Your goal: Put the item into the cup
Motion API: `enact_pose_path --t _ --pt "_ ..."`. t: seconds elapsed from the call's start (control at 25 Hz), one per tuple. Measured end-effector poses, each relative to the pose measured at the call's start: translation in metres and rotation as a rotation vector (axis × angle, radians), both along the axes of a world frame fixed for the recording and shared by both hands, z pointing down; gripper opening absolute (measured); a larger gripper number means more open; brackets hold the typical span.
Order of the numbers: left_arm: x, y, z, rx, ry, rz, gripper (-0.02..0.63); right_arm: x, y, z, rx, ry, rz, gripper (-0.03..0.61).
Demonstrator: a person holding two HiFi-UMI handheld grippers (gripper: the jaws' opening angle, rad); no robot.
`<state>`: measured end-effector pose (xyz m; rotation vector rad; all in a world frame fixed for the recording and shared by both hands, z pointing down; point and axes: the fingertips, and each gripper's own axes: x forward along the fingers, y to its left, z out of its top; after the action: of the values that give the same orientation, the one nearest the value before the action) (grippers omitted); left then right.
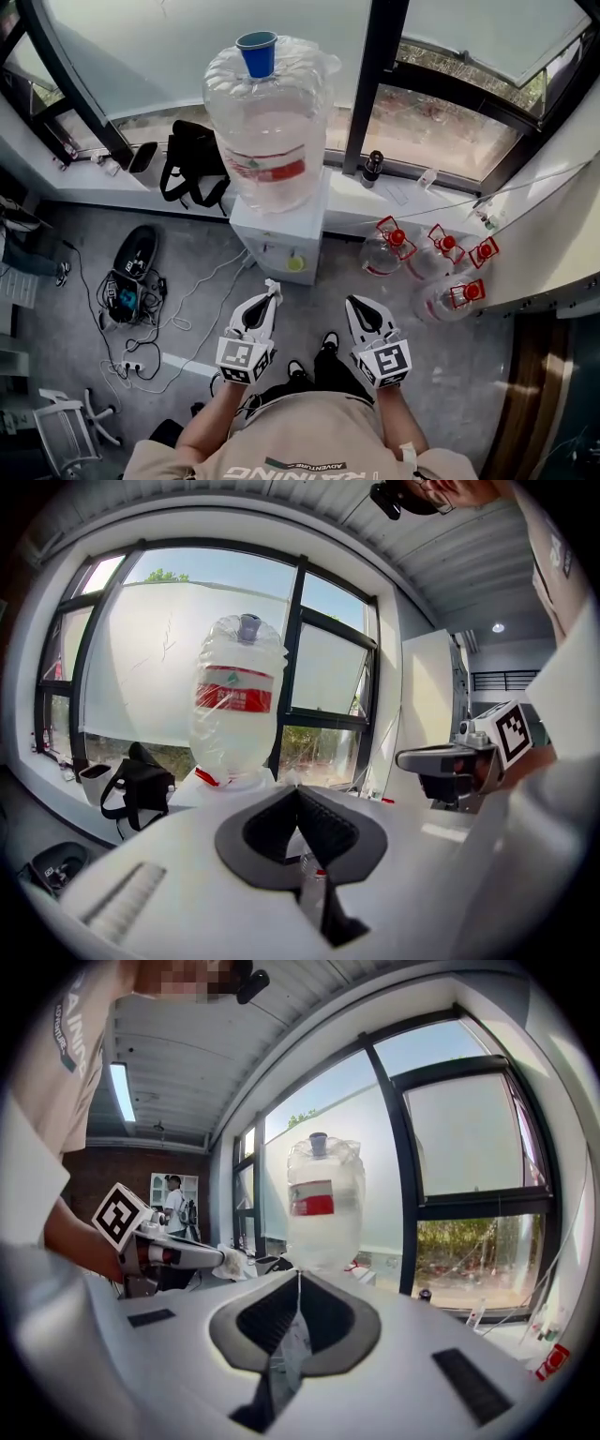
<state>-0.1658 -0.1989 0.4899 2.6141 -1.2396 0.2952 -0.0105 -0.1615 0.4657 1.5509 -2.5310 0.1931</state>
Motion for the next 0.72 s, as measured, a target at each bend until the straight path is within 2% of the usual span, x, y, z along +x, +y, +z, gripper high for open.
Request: enact_pose_path --t 0.4,0.56,0.72 --pt "0.046 -0.046 0.022 -0.01 -0.039 -0.022 0.009 0.025 -0.067 0.025 -0.004 -0.045 -0.118 0.012" --pt "0.052 -0.056 0.053 -0.073 -0.055 -0.044 0.009 0.023 -0.077 0.045 -0.041 -0.06 -0.169 0.012" --pt "0.055 -0.06 0.102 -0.169 -0.074 -0.031 0.009 0.023 -0.087 0.084 -0.1 -0.05 -0.19 0.012"
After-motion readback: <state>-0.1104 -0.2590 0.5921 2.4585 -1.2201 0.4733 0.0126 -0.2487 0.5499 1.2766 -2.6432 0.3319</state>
